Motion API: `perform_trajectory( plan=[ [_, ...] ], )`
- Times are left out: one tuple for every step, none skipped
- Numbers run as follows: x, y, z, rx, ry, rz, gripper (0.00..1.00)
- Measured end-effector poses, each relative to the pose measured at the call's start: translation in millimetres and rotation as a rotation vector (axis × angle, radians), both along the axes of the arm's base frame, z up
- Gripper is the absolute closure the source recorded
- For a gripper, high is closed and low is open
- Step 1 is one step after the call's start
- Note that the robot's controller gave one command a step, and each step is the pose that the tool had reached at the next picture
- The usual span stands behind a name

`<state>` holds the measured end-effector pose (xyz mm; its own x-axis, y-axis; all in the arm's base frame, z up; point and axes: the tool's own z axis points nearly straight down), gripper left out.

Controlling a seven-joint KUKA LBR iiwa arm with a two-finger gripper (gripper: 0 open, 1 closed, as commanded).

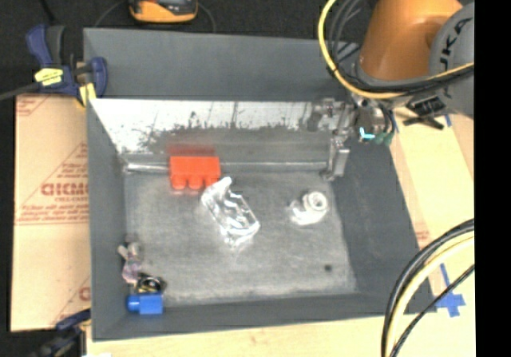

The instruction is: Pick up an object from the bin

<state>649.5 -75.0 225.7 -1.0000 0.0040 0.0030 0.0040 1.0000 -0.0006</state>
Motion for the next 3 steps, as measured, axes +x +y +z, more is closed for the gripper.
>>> perform_trajectory(
  plan=[
    [-89.5,-18,-81,0.001,0.0,0.293,0.0],
    [-37.6,-15,-156,-0.001,-0.008,0.665,0.0],
    [-36.6,-16,-154,-0.001,-0.012,0.662,1.0]
  ],
)
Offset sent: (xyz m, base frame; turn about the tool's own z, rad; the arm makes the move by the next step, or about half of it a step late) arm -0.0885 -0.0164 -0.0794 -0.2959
